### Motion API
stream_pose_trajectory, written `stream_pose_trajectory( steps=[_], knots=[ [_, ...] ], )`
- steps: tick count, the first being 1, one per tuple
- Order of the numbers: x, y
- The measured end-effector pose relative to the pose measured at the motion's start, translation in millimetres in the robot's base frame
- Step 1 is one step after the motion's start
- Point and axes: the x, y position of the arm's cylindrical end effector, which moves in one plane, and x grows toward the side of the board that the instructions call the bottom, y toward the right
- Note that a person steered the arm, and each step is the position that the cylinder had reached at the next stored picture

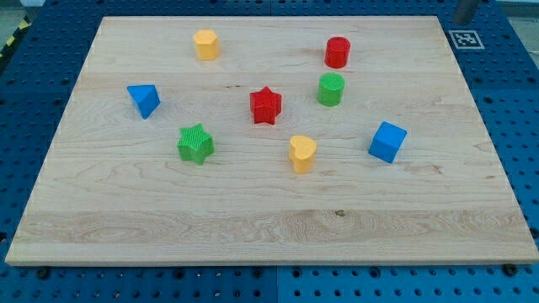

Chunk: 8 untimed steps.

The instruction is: Move the red circle to the top left of the yellow hexagon

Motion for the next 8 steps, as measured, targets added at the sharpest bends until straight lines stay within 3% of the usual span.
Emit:
stream_pose_trajectory(
  steps=[2, 3, 4, 6, 8],
  knots=[
    [14.9, -19.7],
    [32.5, -61.6],
    [32.6, -62.2],
    [19.5, -122.4],
    [39.7, -118.4]
  ],
)
